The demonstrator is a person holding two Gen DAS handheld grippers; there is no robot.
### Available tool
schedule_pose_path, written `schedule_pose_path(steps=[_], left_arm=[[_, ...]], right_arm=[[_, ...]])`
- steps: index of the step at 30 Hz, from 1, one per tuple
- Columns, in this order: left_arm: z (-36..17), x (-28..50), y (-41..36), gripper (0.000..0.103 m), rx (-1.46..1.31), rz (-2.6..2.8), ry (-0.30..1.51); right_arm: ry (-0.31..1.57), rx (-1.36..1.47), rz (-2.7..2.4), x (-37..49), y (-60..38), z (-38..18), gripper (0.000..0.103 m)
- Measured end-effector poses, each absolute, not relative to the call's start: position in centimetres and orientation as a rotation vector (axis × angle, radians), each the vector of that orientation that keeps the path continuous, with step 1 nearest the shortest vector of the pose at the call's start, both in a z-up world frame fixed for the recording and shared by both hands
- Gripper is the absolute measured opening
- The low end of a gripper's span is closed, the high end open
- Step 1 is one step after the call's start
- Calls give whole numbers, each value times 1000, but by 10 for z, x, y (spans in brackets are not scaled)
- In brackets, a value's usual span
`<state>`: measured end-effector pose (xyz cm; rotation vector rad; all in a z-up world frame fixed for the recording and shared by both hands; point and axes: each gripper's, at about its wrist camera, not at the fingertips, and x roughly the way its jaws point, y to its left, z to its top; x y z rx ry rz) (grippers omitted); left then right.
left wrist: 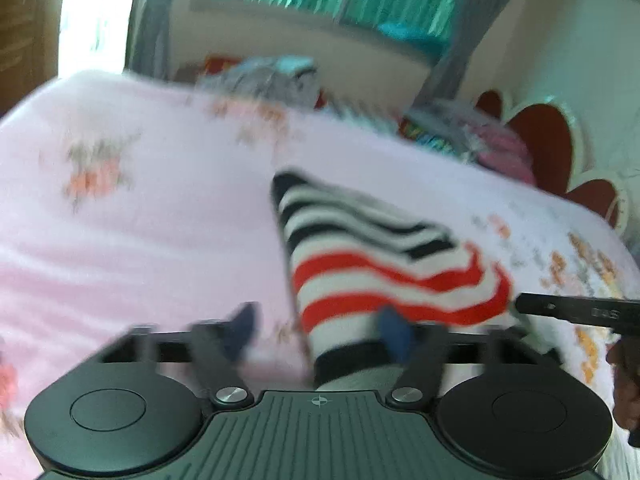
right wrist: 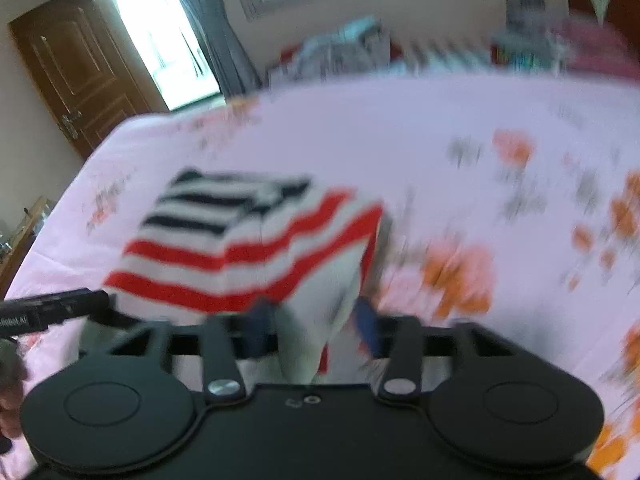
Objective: Fold small clothes
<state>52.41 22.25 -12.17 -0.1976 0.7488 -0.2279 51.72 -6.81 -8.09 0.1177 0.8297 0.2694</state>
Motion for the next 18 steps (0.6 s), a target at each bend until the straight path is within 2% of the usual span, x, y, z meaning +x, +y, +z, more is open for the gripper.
schedule_pose_path(steps=[2, 4, 8, 12, 14, 18], left_arm=[[-112, 528, 212, 49, -162, -283, 725], [-110, 540, 193, 49, -70, -318, 736], [-144, 566, 162, 49, 131, -310, 852], [-142, 562, 174, 48, 46, -313, 835], [-133, 549, 178, 48, 36, -328, 811], [-124, 515, 182, 48, 30, -357, 796]], right_arm=[[806, 65, 299, 522, -61, -76, 18], [821, 13, 298, 534, -52, -81, 17], [939, -65, 247, 563, -43, -112, 8], [939, -72, 257, 559, -45, -109, 8], [911, -51, 280, 545, -45, -96, 13], [867, -21, 346, 506, -47, -74, 14]])
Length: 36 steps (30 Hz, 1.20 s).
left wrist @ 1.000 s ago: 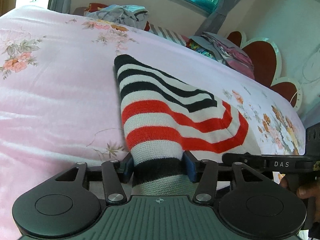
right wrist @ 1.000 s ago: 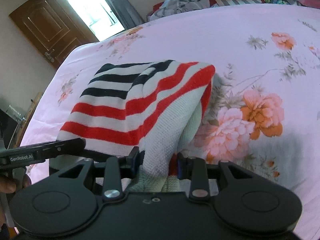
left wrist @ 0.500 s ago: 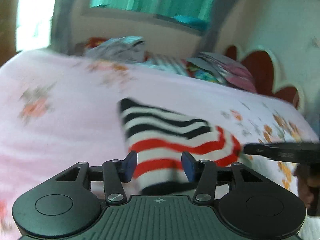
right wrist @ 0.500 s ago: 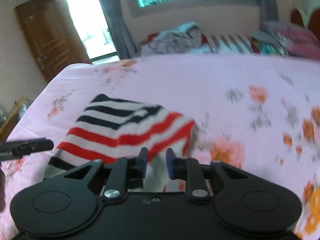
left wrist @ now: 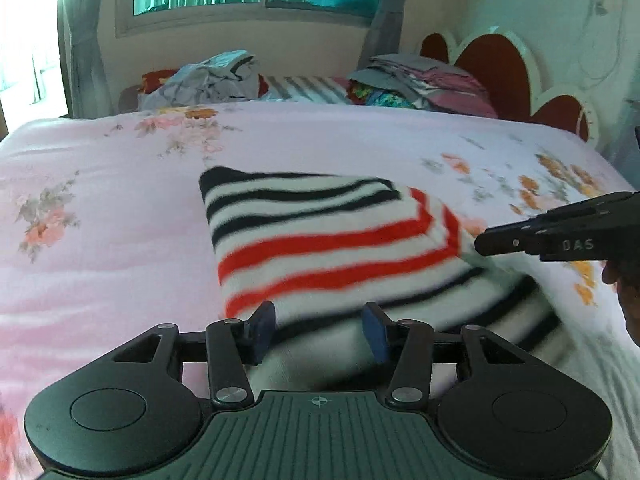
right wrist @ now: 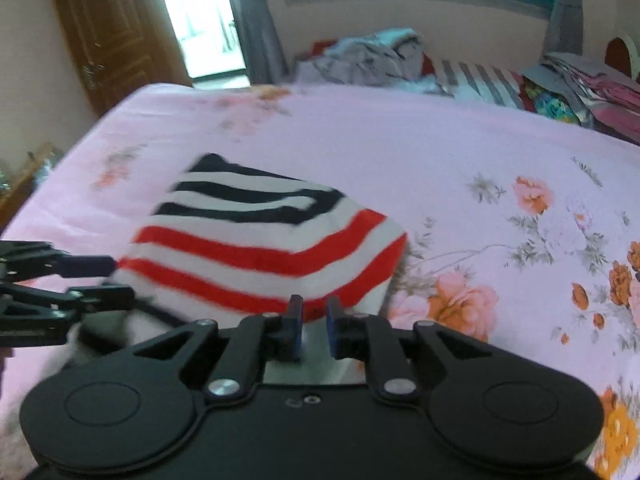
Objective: Fold small clothes
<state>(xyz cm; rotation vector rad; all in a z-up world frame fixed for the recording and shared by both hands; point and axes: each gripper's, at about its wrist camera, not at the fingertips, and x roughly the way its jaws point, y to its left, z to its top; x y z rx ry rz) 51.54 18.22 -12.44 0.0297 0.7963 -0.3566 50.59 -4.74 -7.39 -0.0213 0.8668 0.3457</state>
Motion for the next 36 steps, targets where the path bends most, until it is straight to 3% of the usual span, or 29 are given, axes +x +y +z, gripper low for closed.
schedule_pose_path(steps=[4, 12, 15, 25, 36], left_arm=[[-130, 485, 179, 48, 84, -323, 796], [-153, 468, 183, 48, 55, -277, 829], [-151, 462, 180, 48, 53, -258, 832], [-157, 447, 179, 48, 41, -211, 850], [-130, 394, 177, 49, -2, -159, 803]], right_arm=[[877, -36, 373, 470, -47, -70, 14], [947, -72, 332, 468, -48, -101, 1], [918, -62, 339, 456, -48, -86, 7], [994, -16, 342, 444, -53, -111, 5], [858, 13, 354, 387, -75, -58, 12]])
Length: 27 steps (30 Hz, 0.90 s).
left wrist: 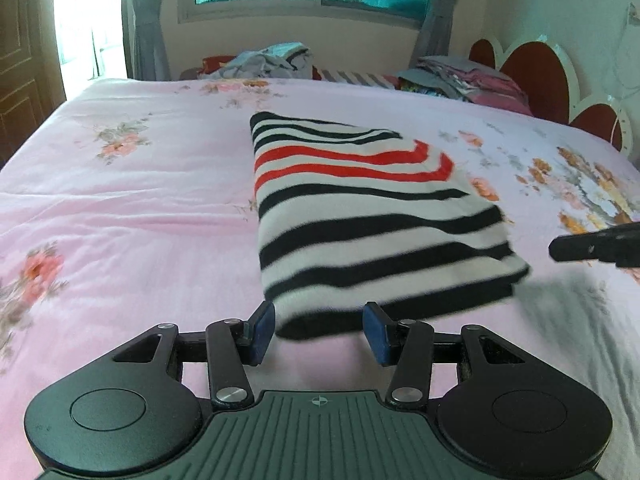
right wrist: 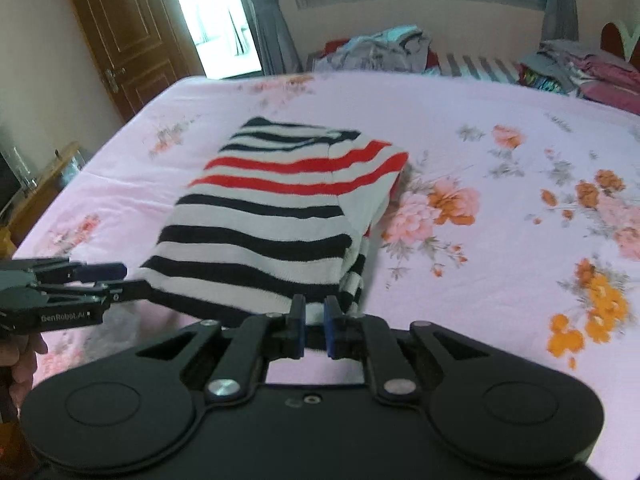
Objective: Fold small clothes
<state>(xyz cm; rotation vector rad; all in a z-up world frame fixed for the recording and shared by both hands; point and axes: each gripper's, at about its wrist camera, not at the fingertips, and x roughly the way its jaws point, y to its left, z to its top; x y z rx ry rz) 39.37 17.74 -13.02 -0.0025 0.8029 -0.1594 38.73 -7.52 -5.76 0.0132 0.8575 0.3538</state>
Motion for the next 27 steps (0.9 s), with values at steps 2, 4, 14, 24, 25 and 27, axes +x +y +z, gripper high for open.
schedule_pose_path(steps=[2, 4, 14, 24, 25, 27], left_arm=[[-121, 376, 173, 49, -5, -156, 778], [-113, 361, 168, 58, -14, -150, 756], [-74, 274, 132, 103, 18, -83, 653], [-33, 176, 118, 103, -24, -106, 600], [-28, 167, 117, 103, -32, -103, 592], [-21, 153, 116, 103, -41, -99, 576]], right_arm=[[826, 1, 344, 372, -81, -47, 17], [808, 1, 323, 357, -87, -39, 23], [705, -67, 185, 261, -108, -12, 103], [637, -38, 161, 162, -122, 19, 103], [622, -39, 159, 153, -122, 22, 103], [610, -36, 149, 141, -122, 29, 103]])
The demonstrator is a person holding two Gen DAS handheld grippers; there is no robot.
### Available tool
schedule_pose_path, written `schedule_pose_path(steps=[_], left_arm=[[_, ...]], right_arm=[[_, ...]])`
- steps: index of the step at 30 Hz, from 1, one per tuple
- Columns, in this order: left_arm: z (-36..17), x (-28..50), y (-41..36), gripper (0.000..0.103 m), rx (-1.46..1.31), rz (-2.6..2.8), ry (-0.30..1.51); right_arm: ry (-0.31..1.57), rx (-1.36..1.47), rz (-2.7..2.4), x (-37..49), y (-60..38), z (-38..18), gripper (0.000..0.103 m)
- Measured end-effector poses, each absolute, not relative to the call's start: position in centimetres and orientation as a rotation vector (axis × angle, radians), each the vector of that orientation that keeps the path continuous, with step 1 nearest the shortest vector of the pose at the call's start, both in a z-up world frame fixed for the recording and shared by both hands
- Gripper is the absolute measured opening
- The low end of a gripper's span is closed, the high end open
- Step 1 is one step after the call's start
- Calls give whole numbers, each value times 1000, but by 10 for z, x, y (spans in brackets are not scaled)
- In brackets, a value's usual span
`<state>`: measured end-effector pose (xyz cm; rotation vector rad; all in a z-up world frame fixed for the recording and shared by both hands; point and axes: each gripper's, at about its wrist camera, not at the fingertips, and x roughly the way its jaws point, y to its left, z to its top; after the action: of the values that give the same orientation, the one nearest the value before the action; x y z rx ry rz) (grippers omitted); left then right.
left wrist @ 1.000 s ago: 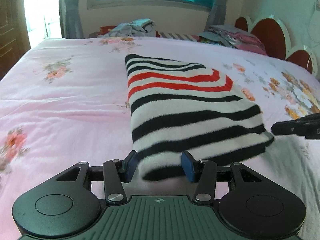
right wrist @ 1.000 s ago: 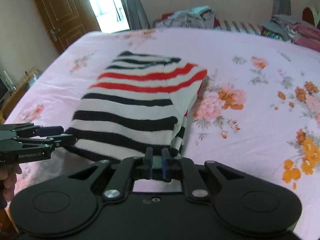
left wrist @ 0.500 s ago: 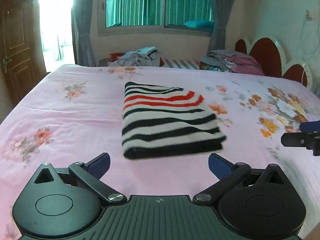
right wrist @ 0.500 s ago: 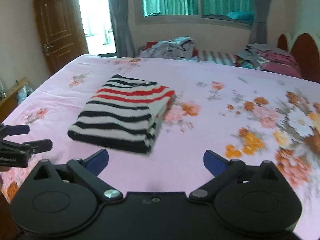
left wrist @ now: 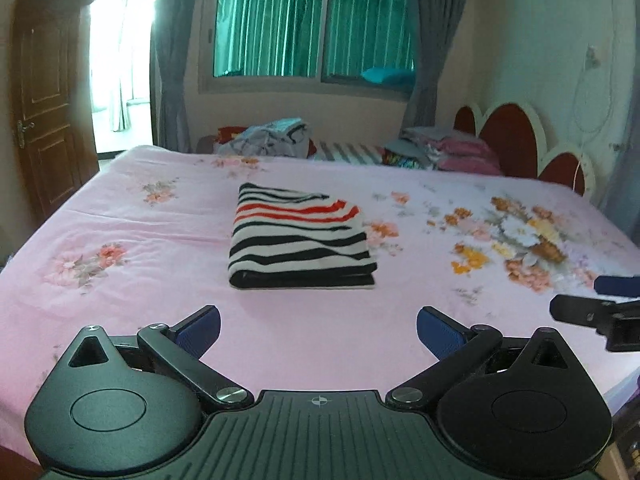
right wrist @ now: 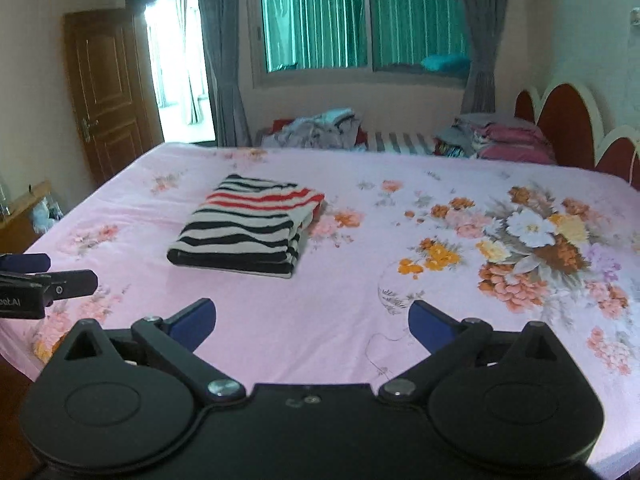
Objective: Fold small clothes
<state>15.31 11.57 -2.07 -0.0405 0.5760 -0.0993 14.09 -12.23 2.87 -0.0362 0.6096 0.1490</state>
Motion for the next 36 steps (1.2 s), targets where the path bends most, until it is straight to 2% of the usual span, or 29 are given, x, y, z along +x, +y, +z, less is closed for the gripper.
schedule_pose_path(steps=[10, 36], left_arm=[[-2, 112, 115, 103, -63, -117, 531], [3, 114, 114, 103, -45, -116, 519]], right_arm=[[555, -15, 142, 113, -115, 48, 103], [534, -27, 141, 108, -108, 54, 103]])
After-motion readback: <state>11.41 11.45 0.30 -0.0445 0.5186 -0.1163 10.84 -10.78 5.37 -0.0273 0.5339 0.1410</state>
